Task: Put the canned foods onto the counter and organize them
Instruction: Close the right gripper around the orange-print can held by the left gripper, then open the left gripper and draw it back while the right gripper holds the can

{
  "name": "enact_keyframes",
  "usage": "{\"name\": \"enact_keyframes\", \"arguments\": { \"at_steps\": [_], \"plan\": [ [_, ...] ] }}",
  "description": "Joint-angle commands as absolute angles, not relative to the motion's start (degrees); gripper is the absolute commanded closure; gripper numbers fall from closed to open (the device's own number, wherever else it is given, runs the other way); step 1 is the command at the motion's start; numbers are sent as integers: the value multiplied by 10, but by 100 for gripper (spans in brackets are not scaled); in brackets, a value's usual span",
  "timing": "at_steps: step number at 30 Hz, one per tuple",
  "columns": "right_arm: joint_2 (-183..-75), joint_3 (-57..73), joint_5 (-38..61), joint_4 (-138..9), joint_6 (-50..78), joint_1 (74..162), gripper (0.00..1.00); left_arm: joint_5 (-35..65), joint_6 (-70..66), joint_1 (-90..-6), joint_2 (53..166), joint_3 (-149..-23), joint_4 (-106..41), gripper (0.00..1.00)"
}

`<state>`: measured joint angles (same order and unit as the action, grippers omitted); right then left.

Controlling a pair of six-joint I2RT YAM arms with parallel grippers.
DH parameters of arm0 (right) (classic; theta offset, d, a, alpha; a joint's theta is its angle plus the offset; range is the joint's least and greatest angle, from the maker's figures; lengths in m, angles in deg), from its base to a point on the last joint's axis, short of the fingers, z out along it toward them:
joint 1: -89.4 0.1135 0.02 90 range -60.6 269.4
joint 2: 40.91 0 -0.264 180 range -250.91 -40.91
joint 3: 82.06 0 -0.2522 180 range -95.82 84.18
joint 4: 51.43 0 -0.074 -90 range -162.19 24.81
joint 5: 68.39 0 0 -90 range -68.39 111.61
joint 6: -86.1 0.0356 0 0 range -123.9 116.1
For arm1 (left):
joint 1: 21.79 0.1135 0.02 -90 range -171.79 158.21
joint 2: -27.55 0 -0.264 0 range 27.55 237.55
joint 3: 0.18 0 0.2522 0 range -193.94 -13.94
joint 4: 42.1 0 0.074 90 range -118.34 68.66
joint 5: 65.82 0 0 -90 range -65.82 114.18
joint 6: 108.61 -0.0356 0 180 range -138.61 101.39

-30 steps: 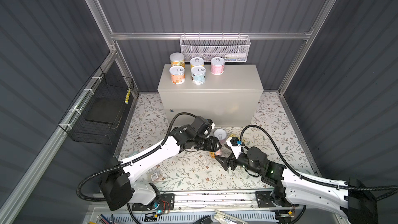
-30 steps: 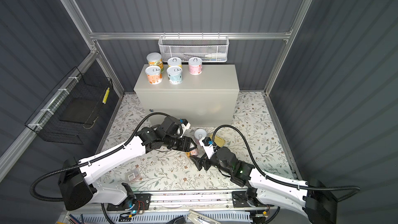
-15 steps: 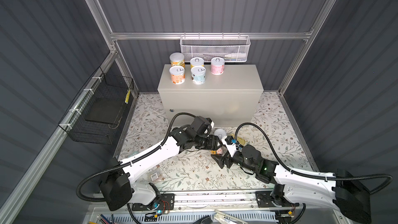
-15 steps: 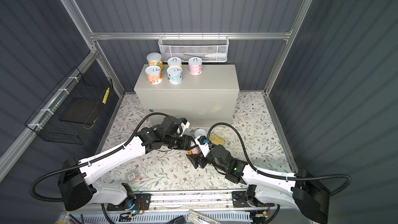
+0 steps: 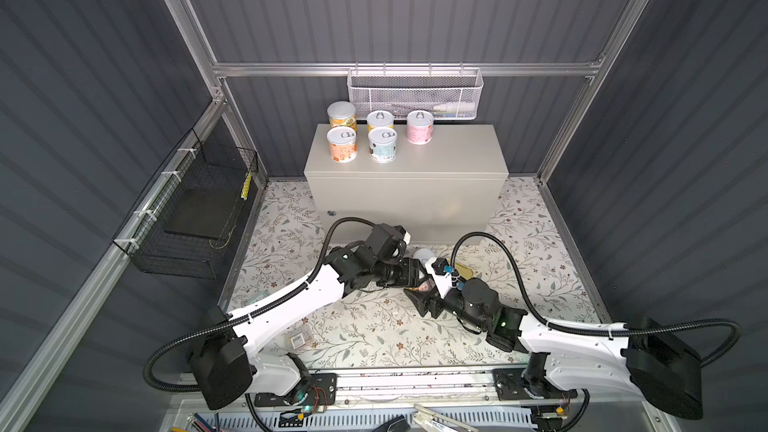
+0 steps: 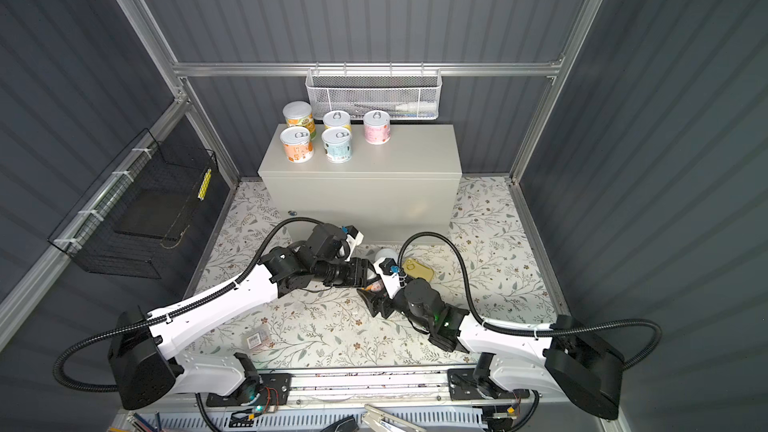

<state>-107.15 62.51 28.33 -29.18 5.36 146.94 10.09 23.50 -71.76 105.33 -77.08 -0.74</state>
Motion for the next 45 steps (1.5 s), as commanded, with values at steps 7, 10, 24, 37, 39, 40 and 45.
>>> {"name": "enact_keyframes", "arguments": {
  "at_steps": [7, 10, 24, 37, 39, 40, 45],
  "plan": [
    [-1076, 626, 352, -248, 47, 1478, 25, 58, 257, -718, 1057, -789, -35, 54],
    [-1068, 635, 359, -232, 57, 1478, 29, 57, 265, -718, 1056, -782, -47, 52],
    [-1015, 655, 366, -235, 84, 1478, 34, 116, 248, -717, 1052, -776, -17, 0],
    [-1000, 664, 344, -269, 102, 1478, 32, 206, 252, -717, 985, -770, 12, 0],
    [-1000, 666, 343, -271, 109, 1478, 32, 217, 234, -713, 970, -773, 24, 0],
    [-998, 667, 343, -272, 110, 1478, 32, 224, 218, -711, 962, -775, 34, 0],
    [-988, 662, 340, -289, 107, 1478, 32, 282, 190, -703, 923, -765, 91, 0]
  ]
}}
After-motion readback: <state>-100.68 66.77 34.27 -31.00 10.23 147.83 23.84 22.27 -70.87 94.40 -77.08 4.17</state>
